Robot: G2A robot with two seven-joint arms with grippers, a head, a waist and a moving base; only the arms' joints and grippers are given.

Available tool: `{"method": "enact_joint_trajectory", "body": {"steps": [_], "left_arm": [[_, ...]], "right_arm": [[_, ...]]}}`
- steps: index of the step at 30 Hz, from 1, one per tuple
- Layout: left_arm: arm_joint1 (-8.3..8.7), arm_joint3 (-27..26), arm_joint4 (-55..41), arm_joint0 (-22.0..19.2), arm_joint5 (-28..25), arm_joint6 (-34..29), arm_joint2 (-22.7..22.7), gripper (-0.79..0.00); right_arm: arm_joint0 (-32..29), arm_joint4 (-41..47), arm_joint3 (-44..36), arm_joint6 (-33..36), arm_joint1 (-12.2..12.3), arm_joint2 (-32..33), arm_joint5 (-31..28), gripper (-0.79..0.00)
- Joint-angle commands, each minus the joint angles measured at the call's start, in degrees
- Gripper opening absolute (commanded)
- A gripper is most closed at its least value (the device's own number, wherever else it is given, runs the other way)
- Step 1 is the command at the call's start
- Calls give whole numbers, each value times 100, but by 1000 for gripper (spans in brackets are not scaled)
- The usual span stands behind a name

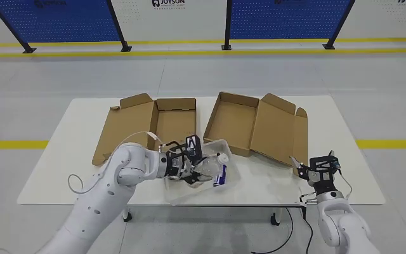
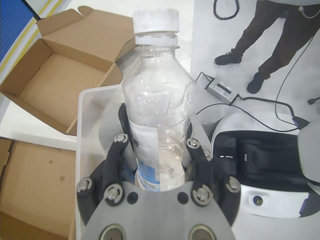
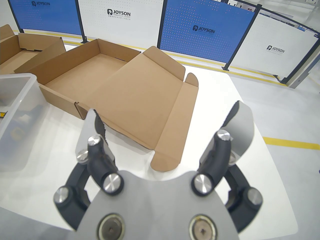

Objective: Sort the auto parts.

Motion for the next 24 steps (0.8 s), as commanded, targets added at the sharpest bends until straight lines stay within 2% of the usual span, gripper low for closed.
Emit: {"method": "enact_joint_trajectory", "body": {"steps": [1,6,14,17,24], "left_arm": [[26,62,-34,10,-90,18,-52,-785],[67,122,-88,-10,-253,54,-78,-785],[102,-10,233,-27,-134,203,-84,-785],[104,-35,346,20,119,504,-176,-785],[111,-117,665,319,1091,1535,-586,-785]], "right_arm": [[0,0,0,0,0,0,0,0],[0,0,0,0,0,0,0,0],[0,0,0,0,0,0,0,0],[0,0,0,0,0,0,0,0],[0,0,0,0,0,0,0,0]]}}
